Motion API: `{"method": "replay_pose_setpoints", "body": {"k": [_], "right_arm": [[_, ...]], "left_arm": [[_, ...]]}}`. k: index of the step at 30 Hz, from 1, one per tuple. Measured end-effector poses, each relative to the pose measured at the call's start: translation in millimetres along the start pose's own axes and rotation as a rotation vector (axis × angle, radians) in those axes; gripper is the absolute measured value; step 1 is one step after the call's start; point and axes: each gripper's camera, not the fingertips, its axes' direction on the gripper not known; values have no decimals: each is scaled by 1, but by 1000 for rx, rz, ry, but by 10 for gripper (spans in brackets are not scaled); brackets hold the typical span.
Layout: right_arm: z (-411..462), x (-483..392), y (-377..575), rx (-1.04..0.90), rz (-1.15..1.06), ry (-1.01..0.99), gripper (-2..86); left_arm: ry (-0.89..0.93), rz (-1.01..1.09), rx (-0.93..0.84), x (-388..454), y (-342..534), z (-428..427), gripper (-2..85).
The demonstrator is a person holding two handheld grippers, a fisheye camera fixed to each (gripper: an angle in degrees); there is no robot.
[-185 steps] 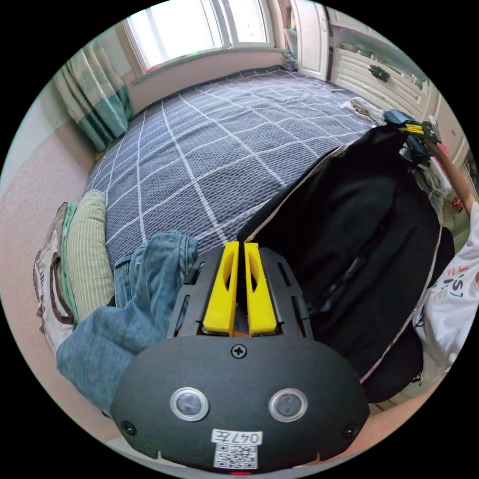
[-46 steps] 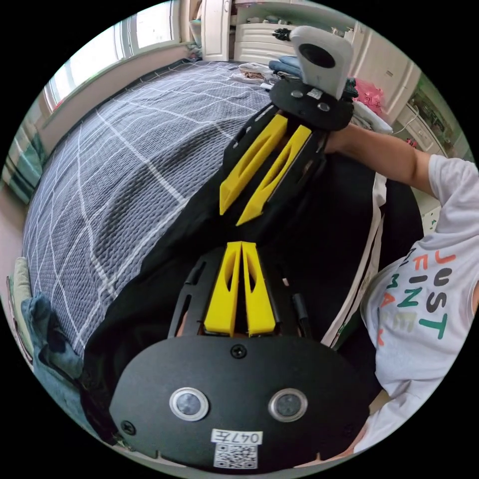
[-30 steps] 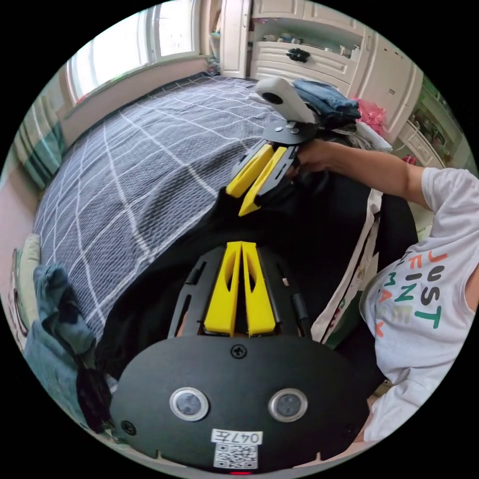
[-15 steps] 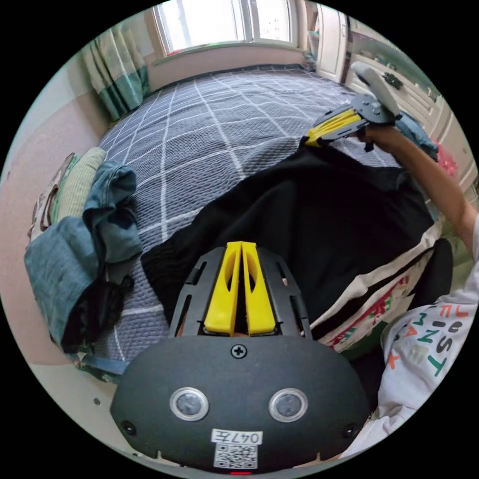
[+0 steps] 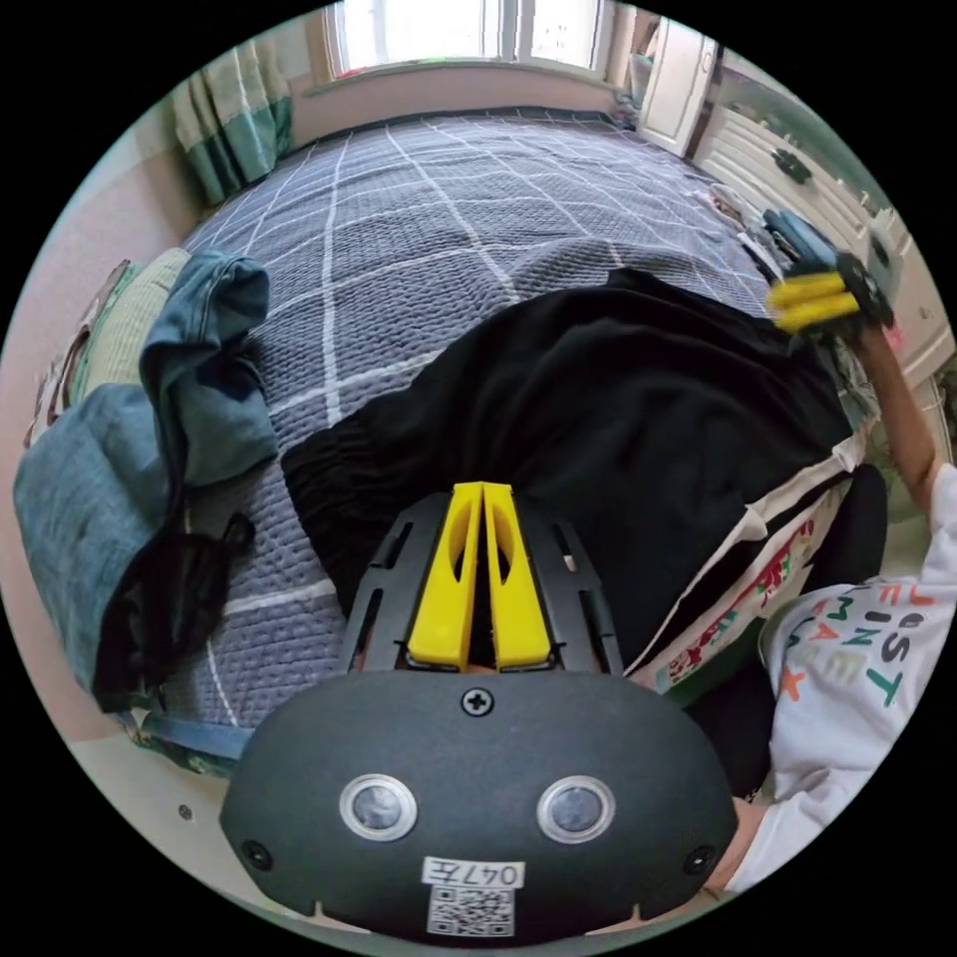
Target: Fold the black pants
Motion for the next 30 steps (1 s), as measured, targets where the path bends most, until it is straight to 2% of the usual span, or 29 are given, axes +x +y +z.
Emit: {"method": "replay_pose_setpoints", "body": {"k": [1, 3, 6, 7, 9, 10, 13, 17, 20, 22, 24, 26, 28, 30], "right_arm": [[-9, -35, 13, 1, -55, -68, 3], [-9, -92, 32, -49, -137, -64, -1], [10, -161, 60, -185, -203, 63, -6], [16, -178, 70, -220, -192, 101, -7], [9, -195, 83, -162, -141, 160, -7], [2, -204, 88, -154, -133, 162, -7], [-16, -219, 101, -147, -132, 111, -6], [-38, -220, 116, -150, -103, 124, -6], [-56, -216, 133, -100, -15, 187, -5], [-44, -218, 154, -224, -5, 162, -6], [-52, -225, 171, -151, 36, 174, -6], [-66, -232, 183, -160, 33, 160, -6], [-90, -232, 204, -131, 88, 253, -5], [-101, -229, 225, -156, 135, 301, -5]], "left_arm": [[27, 7, 21, -2, 4, -1, -8], [42, 24, 40, -2, 11, -4, -8], [25, 67, 111, 14, 22, -30, -8], [41, 122, 187, 28, 27, -46, -8], [91, 216, 284, 55, 29, -65, -8], [110, 274, 278, 74, 23, -69, -8], [14, 362, 185, 118, 0, -58, -8], [53, 385, -204, 131, -7, -1, -8], [117, 391, -128, 137, 9, -10, -8], [75, 394, -125, 143, 15, -15, -8], [54, 380, -112, 148, 16, -25, -8], [33, 385, -38, 161, 12, -46, -8], [29, 405, 21, 174, 5, -55, -8], [20, 421, -31, 183, -4, -45, -8]]}}
